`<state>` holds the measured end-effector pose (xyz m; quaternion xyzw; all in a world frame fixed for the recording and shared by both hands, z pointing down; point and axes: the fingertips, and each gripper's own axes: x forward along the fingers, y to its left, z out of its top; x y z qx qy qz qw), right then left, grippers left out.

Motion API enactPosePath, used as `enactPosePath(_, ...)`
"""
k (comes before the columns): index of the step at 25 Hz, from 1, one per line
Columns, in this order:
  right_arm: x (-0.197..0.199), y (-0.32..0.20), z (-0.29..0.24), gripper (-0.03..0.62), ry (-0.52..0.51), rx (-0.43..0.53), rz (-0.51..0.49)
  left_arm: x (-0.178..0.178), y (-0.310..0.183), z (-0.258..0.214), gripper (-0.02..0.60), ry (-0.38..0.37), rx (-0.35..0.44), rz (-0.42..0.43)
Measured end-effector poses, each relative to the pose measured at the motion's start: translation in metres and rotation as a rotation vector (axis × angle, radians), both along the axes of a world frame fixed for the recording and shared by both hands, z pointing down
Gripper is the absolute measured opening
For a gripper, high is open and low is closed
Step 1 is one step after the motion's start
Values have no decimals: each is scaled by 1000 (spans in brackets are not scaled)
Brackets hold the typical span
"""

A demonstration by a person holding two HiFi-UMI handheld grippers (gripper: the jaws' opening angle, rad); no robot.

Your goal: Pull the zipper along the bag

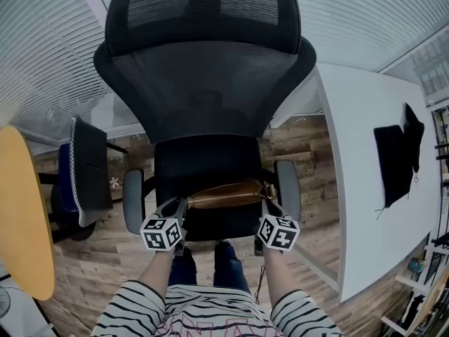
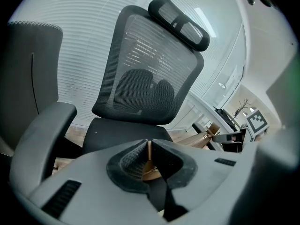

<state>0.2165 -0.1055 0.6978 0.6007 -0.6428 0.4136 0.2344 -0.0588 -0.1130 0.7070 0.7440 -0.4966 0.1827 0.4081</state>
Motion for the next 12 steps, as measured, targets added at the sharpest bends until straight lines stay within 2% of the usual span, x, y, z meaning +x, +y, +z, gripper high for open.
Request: enactPosePath(12,-5,3,0,40,23,-18,-1,-1,-4,1,46,-31,-39,14)
